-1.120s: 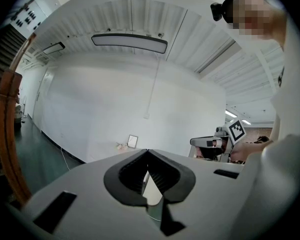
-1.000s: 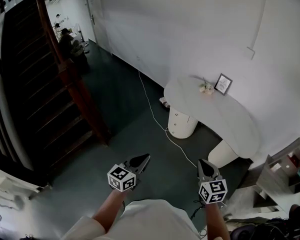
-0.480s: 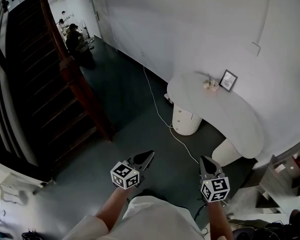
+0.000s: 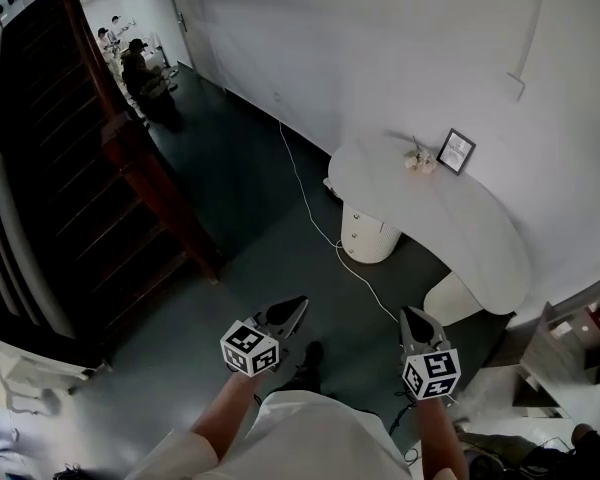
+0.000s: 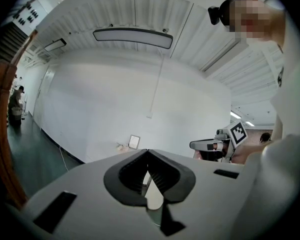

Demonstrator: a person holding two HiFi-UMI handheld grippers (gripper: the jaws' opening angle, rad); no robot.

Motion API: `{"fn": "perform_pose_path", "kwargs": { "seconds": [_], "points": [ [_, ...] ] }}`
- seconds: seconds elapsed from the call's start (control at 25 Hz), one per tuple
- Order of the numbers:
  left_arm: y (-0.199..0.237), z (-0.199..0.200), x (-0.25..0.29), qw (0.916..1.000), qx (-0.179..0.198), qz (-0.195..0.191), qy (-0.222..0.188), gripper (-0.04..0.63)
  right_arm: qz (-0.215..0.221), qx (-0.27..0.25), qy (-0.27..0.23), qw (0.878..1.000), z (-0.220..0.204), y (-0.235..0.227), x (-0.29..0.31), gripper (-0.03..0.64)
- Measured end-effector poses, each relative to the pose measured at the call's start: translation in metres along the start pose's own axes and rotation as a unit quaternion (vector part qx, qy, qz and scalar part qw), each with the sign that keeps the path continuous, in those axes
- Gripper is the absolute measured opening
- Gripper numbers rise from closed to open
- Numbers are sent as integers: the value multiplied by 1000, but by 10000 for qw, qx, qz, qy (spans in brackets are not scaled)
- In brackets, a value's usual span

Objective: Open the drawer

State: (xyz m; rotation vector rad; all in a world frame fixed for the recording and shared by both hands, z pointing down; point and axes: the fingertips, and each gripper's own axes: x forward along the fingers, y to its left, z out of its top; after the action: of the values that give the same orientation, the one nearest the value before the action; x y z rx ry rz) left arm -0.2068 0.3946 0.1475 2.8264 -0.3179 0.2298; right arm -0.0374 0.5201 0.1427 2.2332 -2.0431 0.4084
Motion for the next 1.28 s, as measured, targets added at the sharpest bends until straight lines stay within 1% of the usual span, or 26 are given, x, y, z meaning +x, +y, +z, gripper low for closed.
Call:
{"fn": "perform_pose_path", "kwargs": {
  "seconds": [0.24, 0.6, 0.96, 1.12, 1.28],
  "points": [
    [38, 9, 33, 9999, -64, -120, 80, 8, -126, 51, 105, 9999, 6, -17, 41, 11],
    [99, 27, 83, 9990, -42, -386, 230, 8, -331, 140, 264, 9990, 17, -34, 112, 11],
    [158, 41, 124, 9973, -22, -655, 317, 8, -788, 238, 274, 9962, 34, -55, 165, 12],
    [176, 41, 143, 9961, -16, -779, 405, 8, -939, 271, 286, 9948, 38, -65, 181, 12],
    [184, 41, 155, 9953, -24, -863, 443, 8, -1018, 315, 321, 9938, 35, -71, 190, 11]
  ]
}}
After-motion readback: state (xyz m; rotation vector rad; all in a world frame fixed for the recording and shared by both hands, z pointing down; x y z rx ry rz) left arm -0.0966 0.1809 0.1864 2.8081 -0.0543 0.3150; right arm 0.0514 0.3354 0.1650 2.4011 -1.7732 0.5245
